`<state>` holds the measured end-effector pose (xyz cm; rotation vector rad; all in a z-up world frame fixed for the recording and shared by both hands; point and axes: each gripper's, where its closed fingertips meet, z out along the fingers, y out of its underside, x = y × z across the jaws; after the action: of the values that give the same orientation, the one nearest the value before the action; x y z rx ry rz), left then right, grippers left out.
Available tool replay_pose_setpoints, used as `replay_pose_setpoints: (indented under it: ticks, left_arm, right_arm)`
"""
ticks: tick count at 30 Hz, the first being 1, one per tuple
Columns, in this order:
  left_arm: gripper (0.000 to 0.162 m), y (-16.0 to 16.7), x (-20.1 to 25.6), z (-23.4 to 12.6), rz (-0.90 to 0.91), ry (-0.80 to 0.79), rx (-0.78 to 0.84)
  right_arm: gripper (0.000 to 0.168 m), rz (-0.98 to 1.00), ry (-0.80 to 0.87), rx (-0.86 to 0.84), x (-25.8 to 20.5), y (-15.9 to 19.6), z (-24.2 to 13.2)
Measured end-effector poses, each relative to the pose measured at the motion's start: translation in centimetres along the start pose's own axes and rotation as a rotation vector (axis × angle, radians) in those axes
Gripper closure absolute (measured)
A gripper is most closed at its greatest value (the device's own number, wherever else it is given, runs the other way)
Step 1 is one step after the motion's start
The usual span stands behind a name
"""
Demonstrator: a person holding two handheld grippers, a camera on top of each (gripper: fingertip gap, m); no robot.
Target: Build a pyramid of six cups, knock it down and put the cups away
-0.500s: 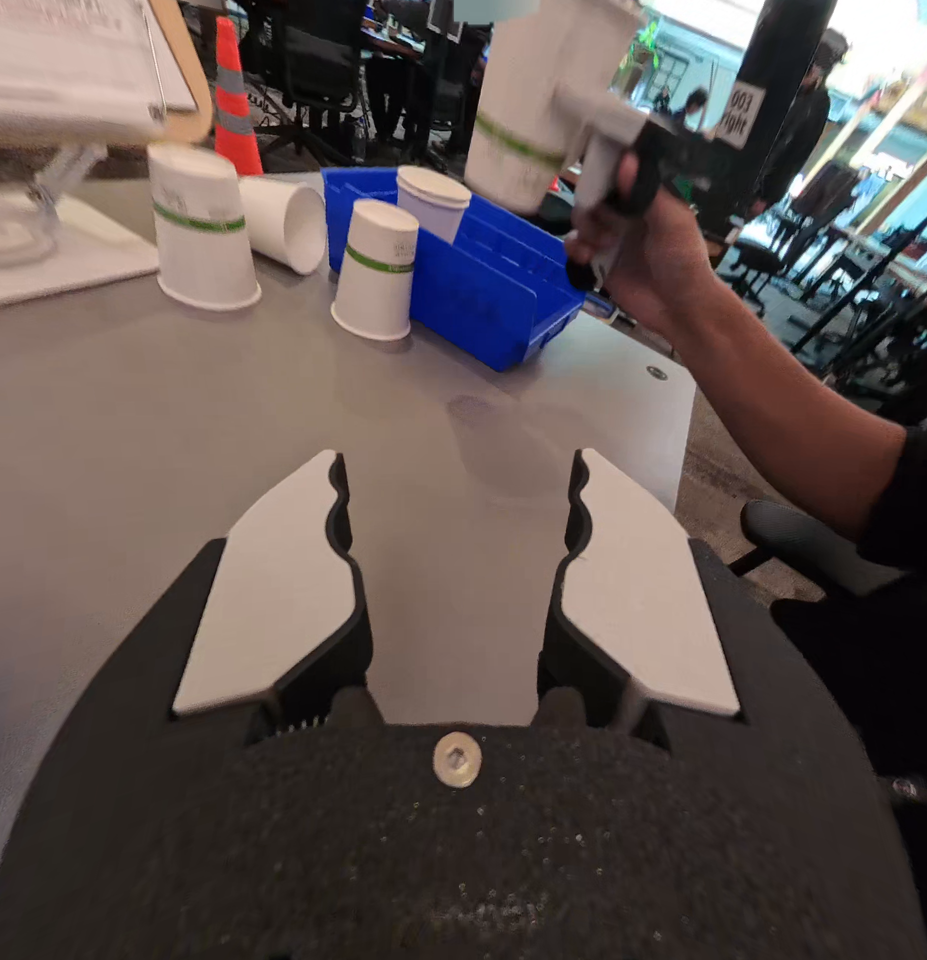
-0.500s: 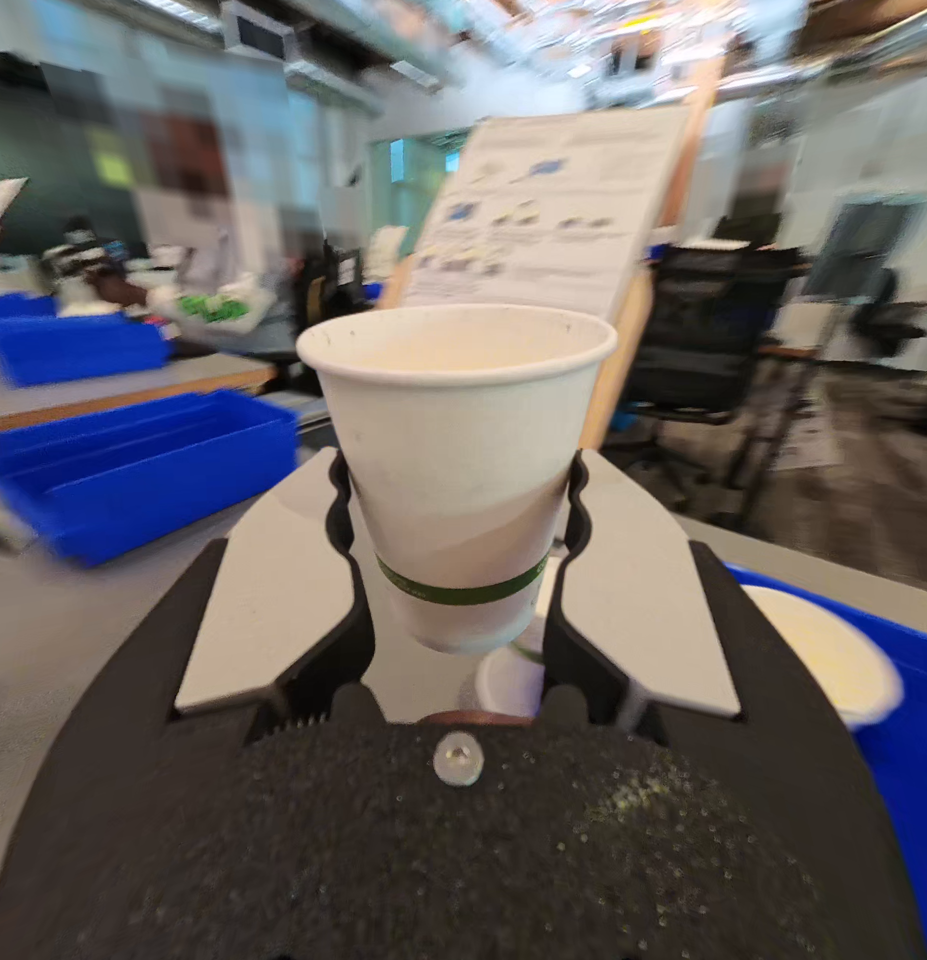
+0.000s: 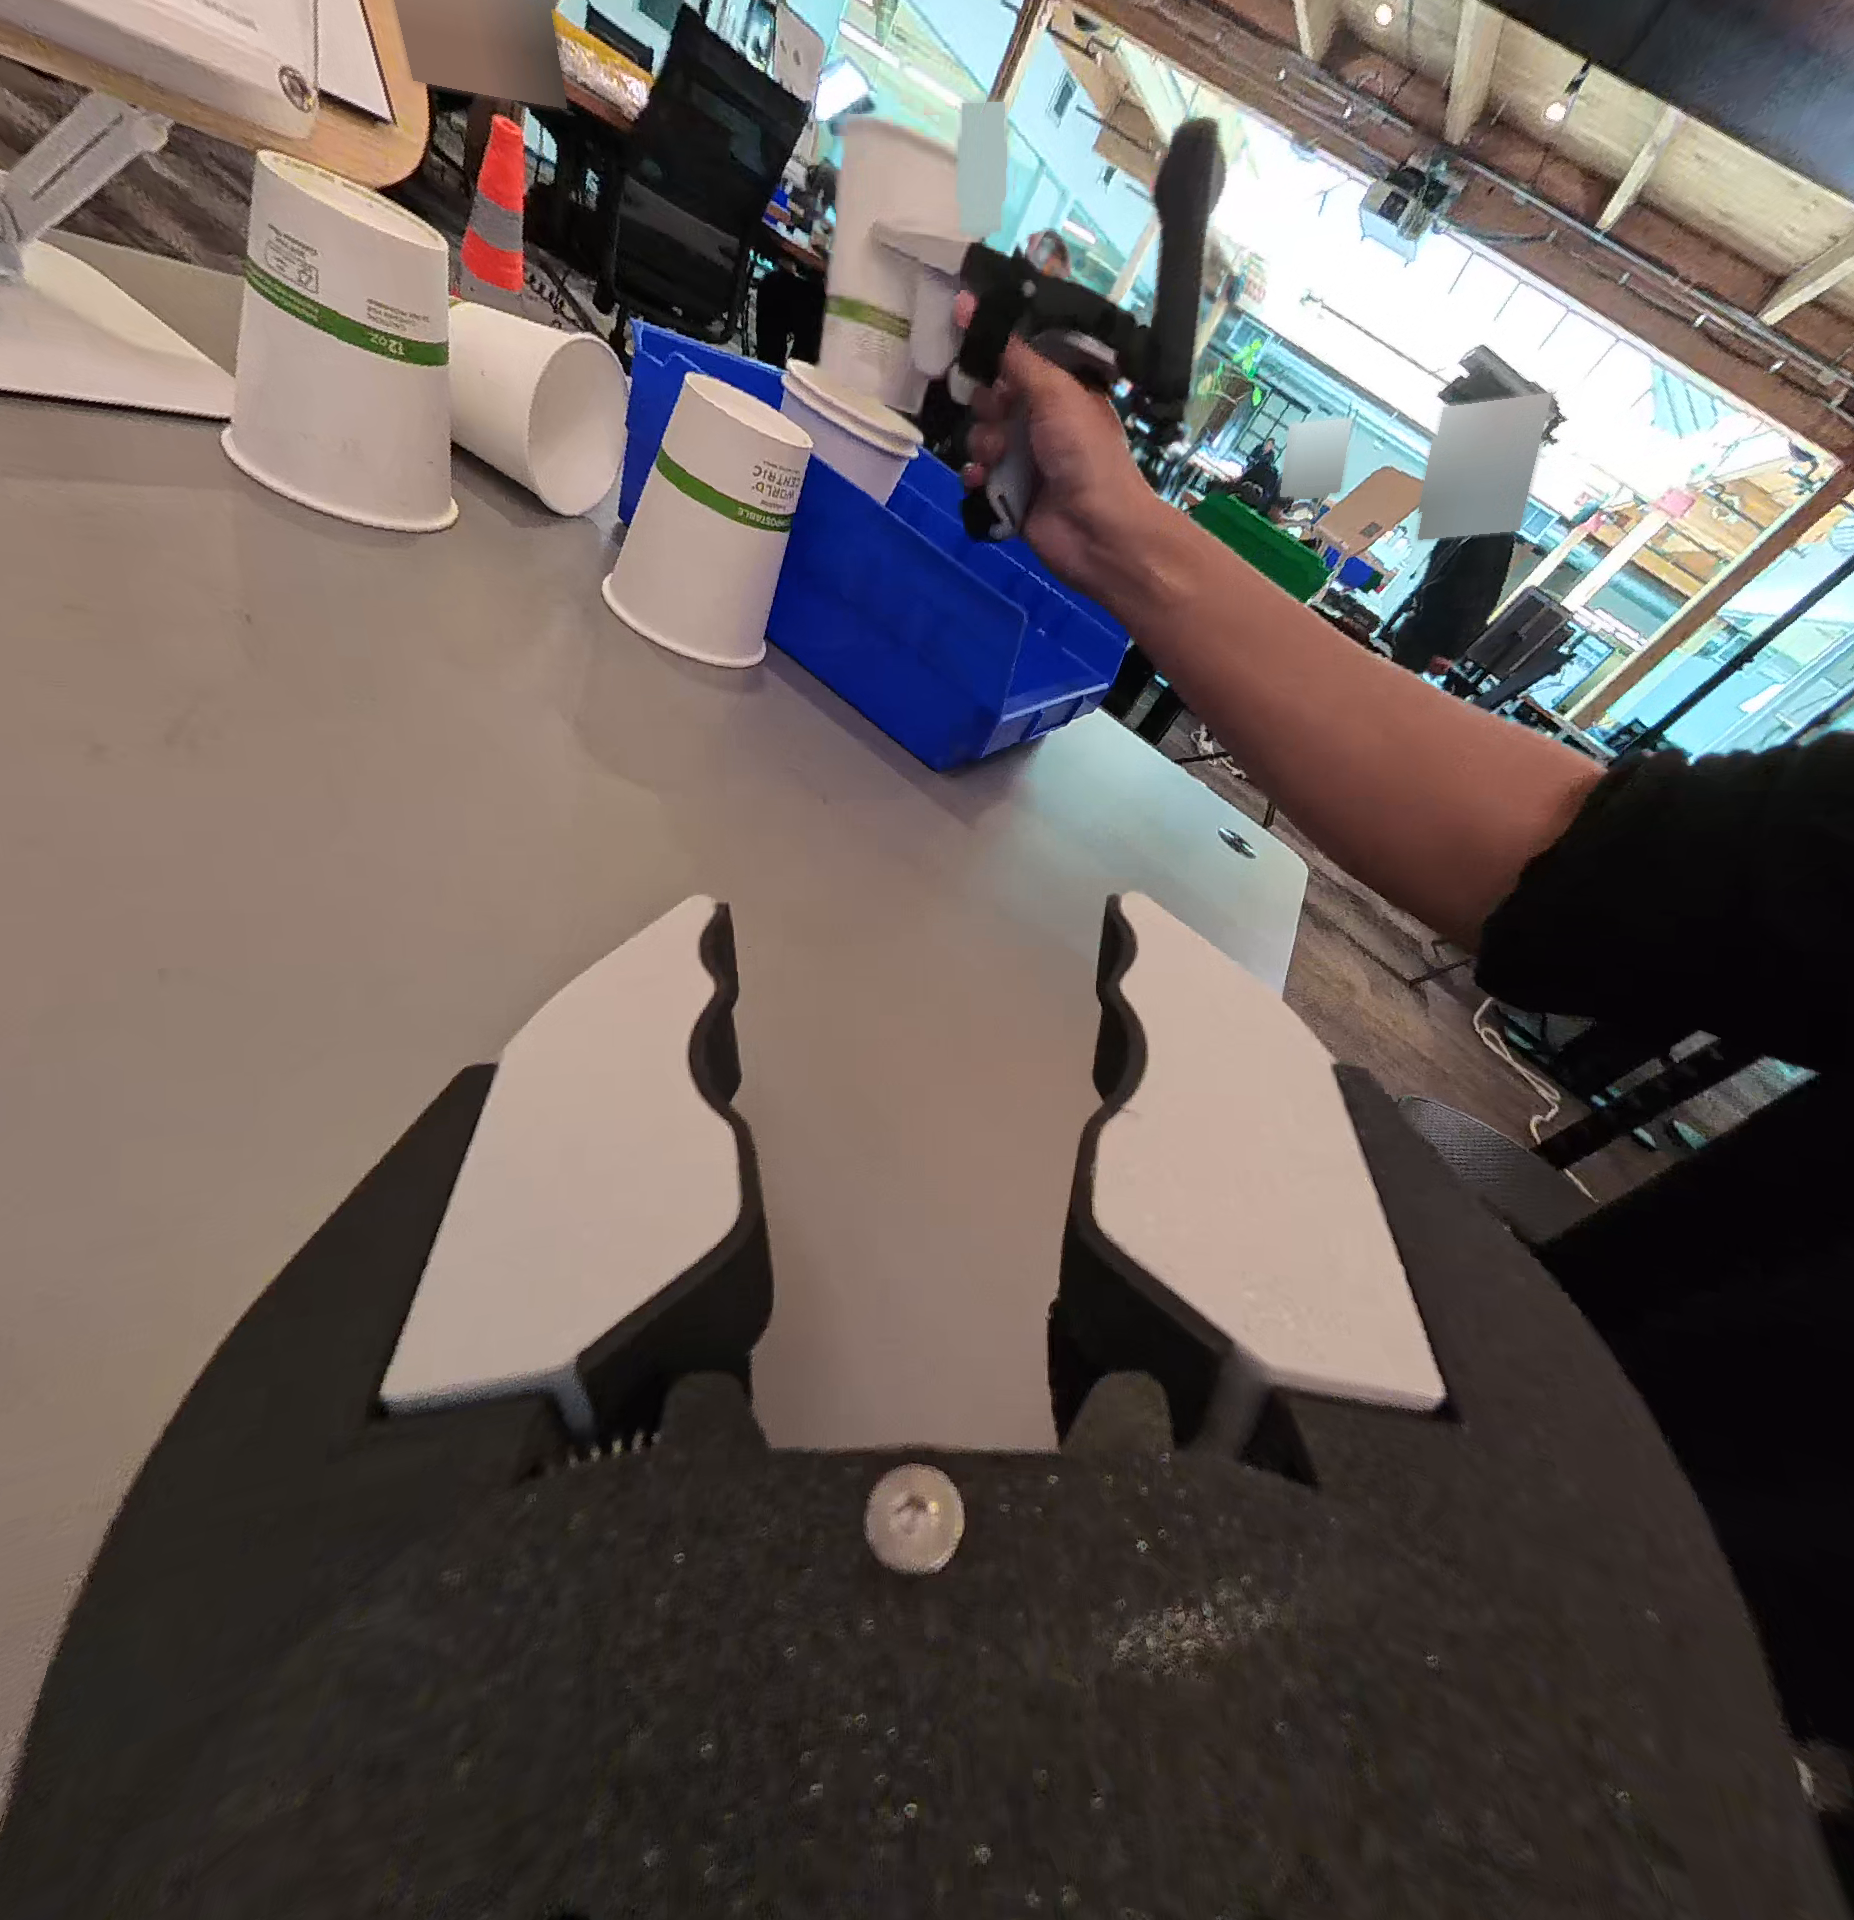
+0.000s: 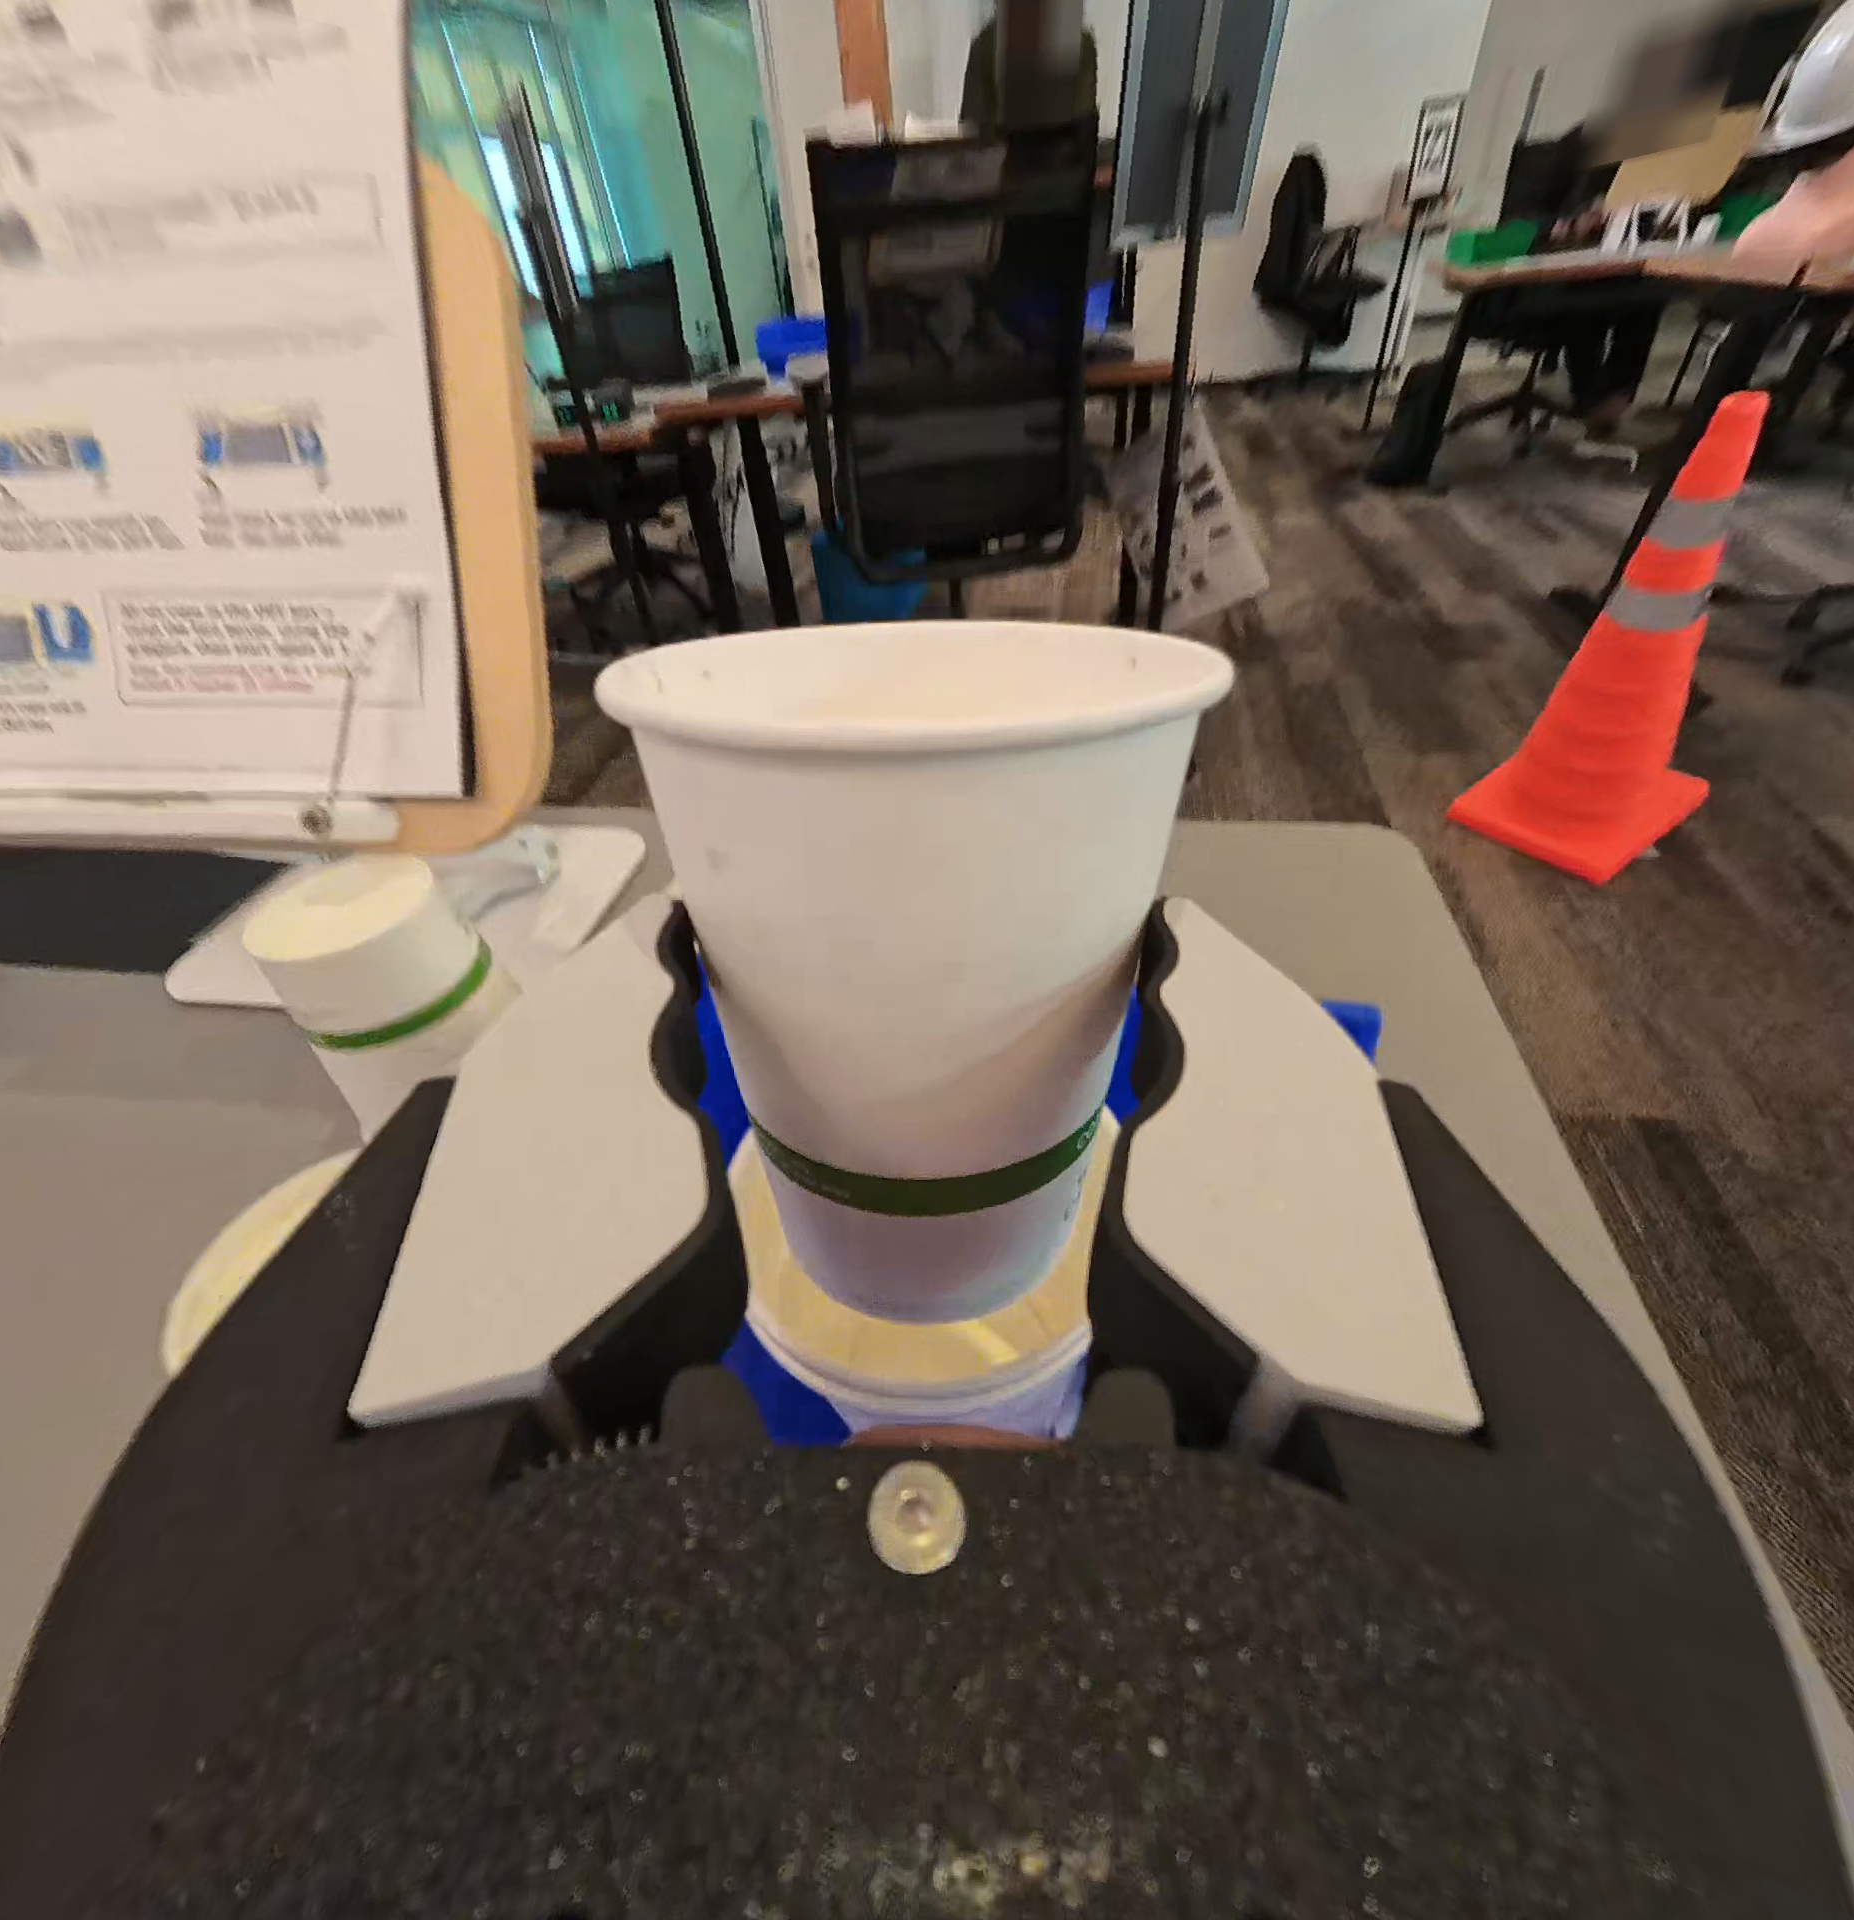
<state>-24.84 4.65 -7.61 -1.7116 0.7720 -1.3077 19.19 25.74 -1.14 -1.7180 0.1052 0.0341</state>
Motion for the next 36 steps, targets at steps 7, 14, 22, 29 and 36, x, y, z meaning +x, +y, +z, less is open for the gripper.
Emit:
replay_pose_setpoints:
  ticks: [7, 14, 22, 29, 36]
  left_arm:
    - [0.094, 1.0, -0.1, 0.2, 0.012, 0.005, -0.046]
    - [0.093, 1.8, 0.9, 0.7, 0.015, 0.046, -0.081]
    - [0.092, 1.9, 0.2, 0.6, 0.027, 0.000, -0.086]
    - [0.088, 1.1, -3.8, -0.8, 0.106, -0.232, -0.063]
    - [0.086, 0.8, -4.7, -1.3, 0.121, -0.288, -0.052]
  right_arm:
    - [0.087, -0.002, 0.002, -0.173, 0.4, 4.3, 0.4]
    - [0.074, 0.017, -0.085, -0.293, -0.5, 6.0, -0.9]
    - [0.072, -0.066, -0.113, -0.320, -2.5, 5.3, -6.5]
    - [0.076, -0.065, -0.382, -0.190, -17.8, 9.4, -17.1]
    - [0.075, -0.294, -0.487, -0.330, -25.2, 17.2, -19.7]
